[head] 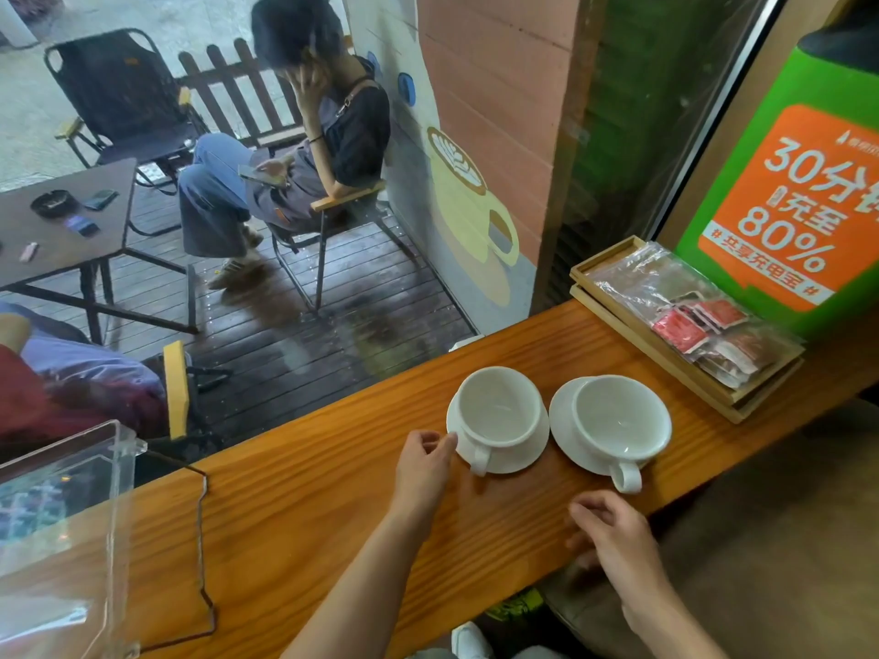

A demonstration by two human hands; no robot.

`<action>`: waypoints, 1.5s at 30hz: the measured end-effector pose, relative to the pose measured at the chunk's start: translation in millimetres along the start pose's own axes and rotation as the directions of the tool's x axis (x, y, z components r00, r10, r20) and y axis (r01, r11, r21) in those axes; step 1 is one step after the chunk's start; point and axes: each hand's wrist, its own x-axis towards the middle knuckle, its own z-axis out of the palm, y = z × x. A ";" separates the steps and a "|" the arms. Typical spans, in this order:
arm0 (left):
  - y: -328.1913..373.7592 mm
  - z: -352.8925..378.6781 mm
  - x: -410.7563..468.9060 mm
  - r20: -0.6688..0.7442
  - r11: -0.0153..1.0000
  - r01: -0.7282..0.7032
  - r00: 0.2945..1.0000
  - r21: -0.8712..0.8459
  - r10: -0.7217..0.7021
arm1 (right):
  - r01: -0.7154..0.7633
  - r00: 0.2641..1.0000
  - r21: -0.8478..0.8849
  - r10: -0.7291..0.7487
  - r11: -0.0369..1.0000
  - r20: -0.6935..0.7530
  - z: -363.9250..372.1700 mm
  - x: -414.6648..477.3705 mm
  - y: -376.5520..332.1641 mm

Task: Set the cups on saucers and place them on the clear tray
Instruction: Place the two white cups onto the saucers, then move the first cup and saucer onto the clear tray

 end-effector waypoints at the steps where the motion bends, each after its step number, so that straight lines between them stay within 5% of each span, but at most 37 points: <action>1: 2.2 0.3 2.6 0.003 1.000 0.014 1.000 -0.007 -0.014 | 0.001 1.000 0.011 -0.001 1.000 0.028 6.5 3.8 -5.4; 5: 8.9 2.7 12.0 0.042 0.996 0.067 0.997 -0.055 -0.065 | -0.047 0.997 0.089 0.041 0.995 0.069 26.5 23.7 -21.2; 9: 21.5 -0.1 23.4 0.105 0.947 0.139 0.988 -0.288 -0.113 | -0.113 0.991 0.162 0.100 0.980 0.085 38.3 39.3 -33.2; 15: 40.0 2.7 43.7 0.178 0.971 0.161 0.976 -0.180 -0.129 | -0.264 0.949 0.420 0.156 0.868 0.274 38.6 48.9 -40.7; 33: 6.1 -41.0 23.0 0.469 0.904 0.393 0.839 -0.169 -0.277 | -0.144 0.959 0.253 0.072 0.957 0.274 41.4 45.3 -23.9; 45: -9.8 -89.7 -27.6 0.335 0.849 0.334 0.921 -0.409 -0.201 | -0.055 0.940 0.209 -0.020 0.976 0.339 76.2 2.9 -46.4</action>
